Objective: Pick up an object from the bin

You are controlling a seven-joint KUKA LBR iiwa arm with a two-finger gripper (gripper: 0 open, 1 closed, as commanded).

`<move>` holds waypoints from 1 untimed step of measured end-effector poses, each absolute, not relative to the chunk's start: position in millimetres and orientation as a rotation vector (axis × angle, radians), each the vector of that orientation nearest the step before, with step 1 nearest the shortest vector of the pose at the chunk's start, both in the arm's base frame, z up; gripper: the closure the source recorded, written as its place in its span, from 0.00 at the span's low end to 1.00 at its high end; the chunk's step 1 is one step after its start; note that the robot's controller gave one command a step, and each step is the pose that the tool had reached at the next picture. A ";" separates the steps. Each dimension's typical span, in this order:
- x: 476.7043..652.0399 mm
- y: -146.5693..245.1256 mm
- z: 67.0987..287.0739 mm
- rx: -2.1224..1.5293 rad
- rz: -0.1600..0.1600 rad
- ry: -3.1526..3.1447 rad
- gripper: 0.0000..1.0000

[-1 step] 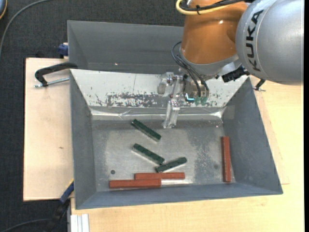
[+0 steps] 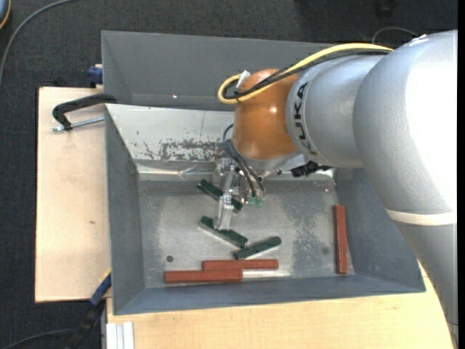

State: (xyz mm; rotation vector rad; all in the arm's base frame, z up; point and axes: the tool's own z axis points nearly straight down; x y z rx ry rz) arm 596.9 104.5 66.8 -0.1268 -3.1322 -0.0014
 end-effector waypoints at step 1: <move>586.8 99.6 102.0 -0.361 -0.003 -3.122 0.00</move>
Offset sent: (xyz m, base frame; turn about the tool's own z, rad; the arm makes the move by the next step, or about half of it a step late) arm -0.0113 -0.0056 0.0332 0.1492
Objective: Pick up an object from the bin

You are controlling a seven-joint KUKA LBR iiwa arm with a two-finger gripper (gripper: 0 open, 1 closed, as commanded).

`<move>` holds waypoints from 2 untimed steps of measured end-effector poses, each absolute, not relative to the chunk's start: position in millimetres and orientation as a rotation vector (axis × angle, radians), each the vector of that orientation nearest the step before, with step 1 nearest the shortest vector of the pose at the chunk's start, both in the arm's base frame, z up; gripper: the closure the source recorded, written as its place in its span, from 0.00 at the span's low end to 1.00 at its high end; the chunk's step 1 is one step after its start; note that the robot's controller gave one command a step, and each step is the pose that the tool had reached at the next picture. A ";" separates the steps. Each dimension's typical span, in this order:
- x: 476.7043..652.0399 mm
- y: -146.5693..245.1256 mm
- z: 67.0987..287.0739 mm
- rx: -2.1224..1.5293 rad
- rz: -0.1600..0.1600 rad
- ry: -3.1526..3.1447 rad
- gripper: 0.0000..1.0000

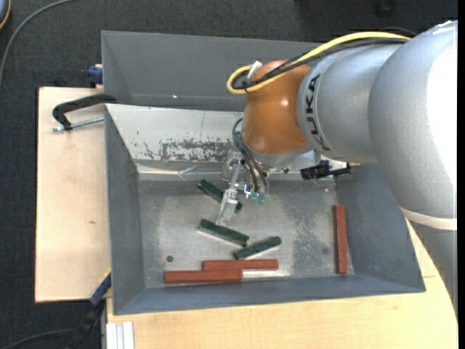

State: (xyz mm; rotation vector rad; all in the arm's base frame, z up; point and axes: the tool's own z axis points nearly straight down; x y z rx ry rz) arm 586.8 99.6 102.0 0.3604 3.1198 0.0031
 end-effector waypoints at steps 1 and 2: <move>593.1 103.6 123.5 0.598 0.006 3.078 0.00; 588.3 113.8 69.9 0.829 0.002 3.034 0.00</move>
Offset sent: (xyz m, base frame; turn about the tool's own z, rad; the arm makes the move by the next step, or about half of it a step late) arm 0.0048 0.0030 0.0197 0.1558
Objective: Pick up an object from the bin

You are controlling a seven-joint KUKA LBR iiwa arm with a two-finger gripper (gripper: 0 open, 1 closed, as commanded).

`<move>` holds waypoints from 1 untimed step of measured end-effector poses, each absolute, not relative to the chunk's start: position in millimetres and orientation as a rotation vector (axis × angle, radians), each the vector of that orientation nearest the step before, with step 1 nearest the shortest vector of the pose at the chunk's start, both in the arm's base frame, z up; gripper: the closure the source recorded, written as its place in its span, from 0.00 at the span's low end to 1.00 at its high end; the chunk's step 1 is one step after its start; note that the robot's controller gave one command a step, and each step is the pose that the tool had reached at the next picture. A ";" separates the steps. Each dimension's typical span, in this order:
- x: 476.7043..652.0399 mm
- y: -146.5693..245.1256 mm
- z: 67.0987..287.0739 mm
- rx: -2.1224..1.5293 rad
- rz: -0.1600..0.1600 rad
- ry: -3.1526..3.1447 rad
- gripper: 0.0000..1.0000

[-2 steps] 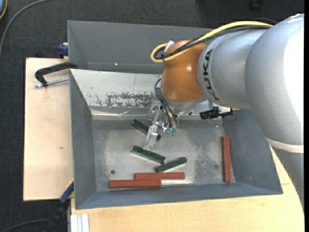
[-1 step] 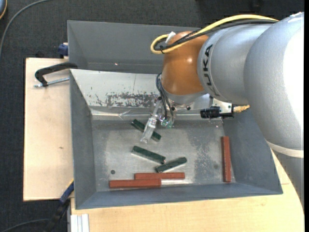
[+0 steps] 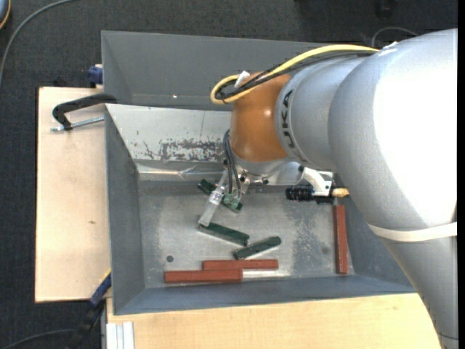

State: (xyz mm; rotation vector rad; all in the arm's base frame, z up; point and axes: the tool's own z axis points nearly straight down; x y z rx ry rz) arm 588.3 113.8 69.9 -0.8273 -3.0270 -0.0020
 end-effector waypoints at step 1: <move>589.4 114.3 71.5 -0.826 -0.003 -3.031 0.00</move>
Offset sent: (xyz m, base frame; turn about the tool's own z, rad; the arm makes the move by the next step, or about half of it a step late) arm 0.0000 0.0000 0.0000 0.0000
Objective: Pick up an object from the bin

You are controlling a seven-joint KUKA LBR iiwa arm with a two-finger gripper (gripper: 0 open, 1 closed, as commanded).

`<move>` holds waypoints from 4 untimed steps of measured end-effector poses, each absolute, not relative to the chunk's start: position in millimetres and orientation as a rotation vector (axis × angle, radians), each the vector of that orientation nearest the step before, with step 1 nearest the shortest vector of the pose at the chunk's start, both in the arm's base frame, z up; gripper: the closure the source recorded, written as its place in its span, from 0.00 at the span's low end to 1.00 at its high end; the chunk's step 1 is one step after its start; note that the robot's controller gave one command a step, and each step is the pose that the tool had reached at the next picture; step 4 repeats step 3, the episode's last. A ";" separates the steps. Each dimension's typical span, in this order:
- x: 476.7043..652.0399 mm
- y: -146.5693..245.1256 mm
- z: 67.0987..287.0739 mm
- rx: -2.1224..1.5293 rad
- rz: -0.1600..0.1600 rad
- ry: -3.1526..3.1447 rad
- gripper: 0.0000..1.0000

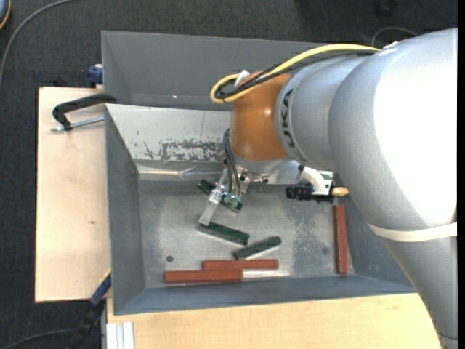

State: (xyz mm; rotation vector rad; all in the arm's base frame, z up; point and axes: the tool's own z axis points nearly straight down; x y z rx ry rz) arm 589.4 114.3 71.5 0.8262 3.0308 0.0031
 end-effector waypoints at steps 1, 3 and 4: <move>589.2 114.3 71.1 0.826 0.002 3.031 1.00; 593.8 115.8 194.0 0.817 0.011 3.021 1.00; 593.8 115.8 194.0 0.817 0.011 3.021 1.00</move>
Offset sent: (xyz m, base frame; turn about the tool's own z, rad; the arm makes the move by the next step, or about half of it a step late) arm 0.0000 0.0000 0.0000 0.0000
